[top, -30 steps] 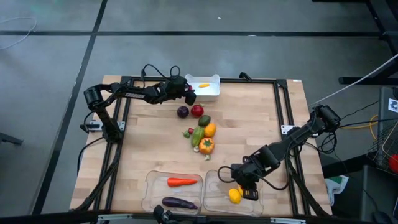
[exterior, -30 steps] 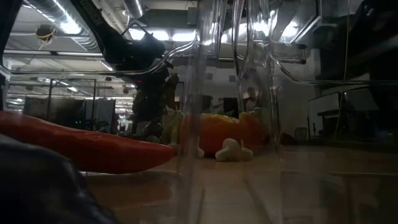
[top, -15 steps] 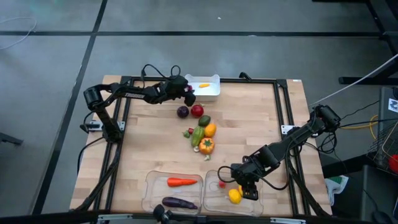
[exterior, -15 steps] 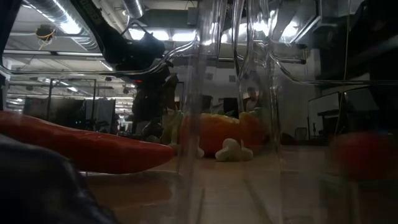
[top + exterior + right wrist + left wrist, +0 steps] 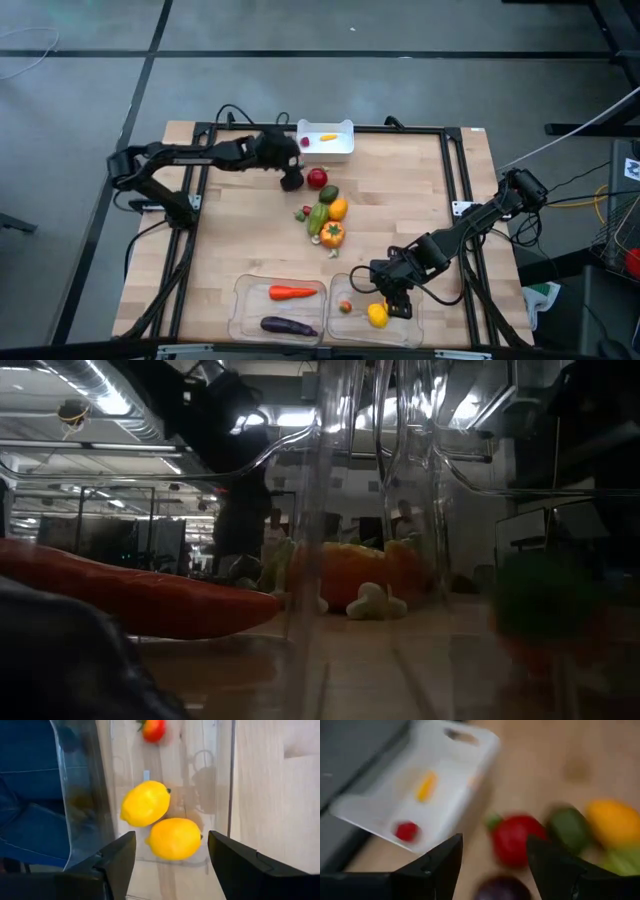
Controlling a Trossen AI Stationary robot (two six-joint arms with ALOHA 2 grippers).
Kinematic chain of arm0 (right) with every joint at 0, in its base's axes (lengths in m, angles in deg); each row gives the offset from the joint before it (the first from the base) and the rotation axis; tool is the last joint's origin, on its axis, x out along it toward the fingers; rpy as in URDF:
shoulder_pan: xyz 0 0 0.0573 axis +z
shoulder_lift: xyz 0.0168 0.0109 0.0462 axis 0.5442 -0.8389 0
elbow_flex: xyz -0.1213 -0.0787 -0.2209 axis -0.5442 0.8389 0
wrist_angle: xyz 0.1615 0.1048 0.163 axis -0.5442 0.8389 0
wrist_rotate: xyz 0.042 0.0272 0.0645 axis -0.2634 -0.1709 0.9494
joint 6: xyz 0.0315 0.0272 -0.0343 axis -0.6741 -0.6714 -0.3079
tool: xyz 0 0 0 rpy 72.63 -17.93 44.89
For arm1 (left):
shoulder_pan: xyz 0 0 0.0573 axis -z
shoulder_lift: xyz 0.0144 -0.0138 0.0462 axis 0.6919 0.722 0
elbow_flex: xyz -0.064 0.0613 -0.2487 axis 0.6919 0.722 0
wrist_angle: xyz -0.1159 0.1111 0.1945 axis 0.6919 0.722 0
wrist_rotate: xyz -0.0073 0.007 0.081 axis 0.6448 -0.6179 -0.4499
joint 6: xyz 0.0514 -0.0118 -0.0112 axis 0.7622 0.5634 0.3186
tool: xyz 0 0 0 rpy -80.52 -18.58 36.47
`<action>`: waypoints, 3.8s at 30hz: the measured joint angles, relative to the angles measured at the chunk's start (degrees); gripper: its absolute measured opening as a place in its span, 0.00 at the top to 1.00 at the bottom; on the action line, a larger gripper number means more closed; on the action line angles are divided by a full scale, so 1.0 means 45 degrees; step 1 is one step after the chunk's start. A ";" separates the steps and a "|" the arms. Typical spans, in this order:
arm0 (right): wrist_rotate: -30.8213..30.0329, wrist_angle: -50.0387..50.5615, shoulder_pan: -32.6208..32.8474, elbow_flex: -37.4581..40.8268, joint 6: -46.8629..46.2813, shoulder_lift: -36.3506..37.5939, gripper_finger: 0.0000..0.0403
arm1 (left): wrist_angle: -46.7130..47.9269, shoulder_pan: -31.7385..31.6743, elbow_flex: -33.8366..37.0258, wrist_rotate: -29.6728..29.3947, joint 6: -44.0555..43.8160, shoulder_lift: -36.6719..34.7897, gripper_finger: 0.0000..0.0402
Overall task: Sort produce into baskets
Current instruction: Put the green chili pepper into the white bin, then put the yellow lemon into the right transparent bin
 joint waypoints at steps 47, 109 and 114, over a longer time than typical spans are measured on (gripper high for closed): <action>-0.0430 0.0150 0.0000 0.0000 0.0673 -0.0005 0.39 | 0.1737 0.4026 -0.0010 0.0715 -0.0493 0.3493 0.57; -0.1203 0.0594 -0.0872 0.0000 0.3991 -0.0005 0.39 | 0.0838 -0.1734 -0.4507 -0.1752 0.0819 0.4126 0.55; -0.1199 0.0830 -0.1846 0.0000 0.6108 -0.0005 0.39 | 0.0852 -0.1734 -0.4503 -0.1747 0.0732 0.4121 0.50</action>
